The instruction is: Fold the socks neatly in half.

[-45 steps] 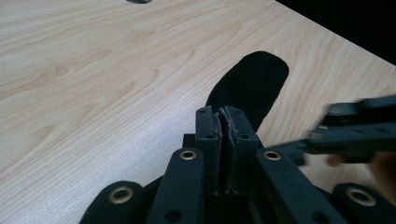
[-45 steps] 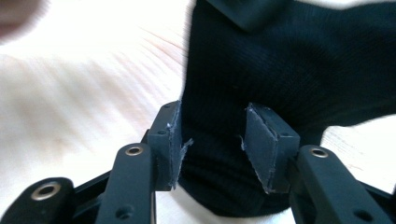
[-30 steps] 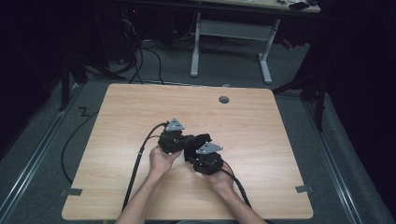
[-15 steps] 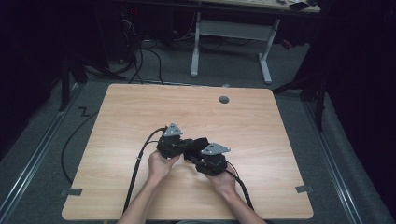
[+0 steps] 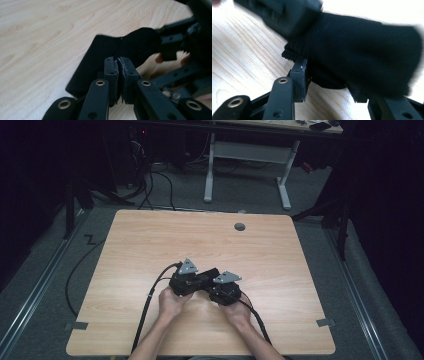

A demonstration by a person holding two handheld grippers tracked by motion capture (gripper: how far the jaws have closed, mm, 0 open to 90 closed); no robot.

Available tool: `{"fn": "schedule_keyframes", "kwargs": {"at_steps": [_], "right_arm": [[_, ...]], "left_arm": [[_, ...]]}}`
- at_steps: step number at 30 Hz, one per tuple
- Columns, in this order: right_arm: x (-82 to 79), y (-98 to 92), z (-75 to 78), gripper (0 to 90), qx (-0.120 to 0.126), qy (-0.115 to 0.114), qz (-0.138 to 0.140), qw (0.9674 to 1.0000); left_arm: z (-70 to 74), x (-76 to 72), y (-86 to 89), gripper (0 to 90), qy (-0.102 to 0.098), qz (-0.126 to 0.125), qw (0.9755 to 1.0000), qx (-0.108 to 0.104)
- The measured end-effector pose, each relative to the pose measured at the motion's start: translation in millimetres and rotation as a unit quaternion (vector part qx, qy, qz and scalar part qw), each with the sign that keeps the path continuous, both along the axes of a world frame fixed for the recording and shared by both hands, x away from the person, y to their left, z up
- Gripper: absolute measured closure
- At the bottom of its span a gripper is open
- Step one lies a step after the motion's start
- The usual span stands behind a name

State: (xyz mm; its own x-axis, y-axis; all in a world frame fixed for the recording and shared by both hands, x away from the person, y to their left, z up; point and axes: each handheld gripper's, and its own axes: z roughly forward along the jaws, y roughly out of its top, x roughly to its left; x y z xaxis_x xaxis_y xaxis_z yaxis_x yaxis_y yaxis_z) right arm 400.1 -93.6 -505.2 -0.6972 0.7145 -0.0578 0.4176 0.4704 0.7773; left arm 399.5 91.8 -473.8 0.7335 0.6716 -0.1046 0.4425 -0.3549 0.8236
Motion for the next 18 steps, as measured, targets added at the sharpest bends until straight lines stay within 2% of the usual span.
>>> {"fn": "schedule_keyframes", "kwargs": {"at_steps": [2,6,11,15,18], "right_arm": [[-2.8,-2.2,1.9,53.6,0.004,0.007,0.003,1.0000],[-10.2,-5.6,4.6,53.9,-0.010,0.006,0.007,0.9999],[-15.0,-21.5,8.2,55.5,0.003,0.021,0.003,0.9998],[-19.5,-39.3,14.4,62.9,0.016,0.024,0.005,0.9996],[-23.7,-53.8,26.3,71.0,0.041,0.013,0.008,0.9990]], "left_arm": [[-3.9,-1.9,1.6,84.7,0.002,0.001,1.0000,-0.004],[-11.4,-0.8,1.7,83.8,-0.001,0.002,1.0000,0.005],[-14.4,0.7,4.3,82.7,-0.007,0.005,0.9999,0.006],[-13.7,1.0,4.8,81.8,-0.010,0.006,0.9999,0.009],[-13.1,0.6,3.9,81.6,-0.012,0.006,0.9998,0.012]]}}
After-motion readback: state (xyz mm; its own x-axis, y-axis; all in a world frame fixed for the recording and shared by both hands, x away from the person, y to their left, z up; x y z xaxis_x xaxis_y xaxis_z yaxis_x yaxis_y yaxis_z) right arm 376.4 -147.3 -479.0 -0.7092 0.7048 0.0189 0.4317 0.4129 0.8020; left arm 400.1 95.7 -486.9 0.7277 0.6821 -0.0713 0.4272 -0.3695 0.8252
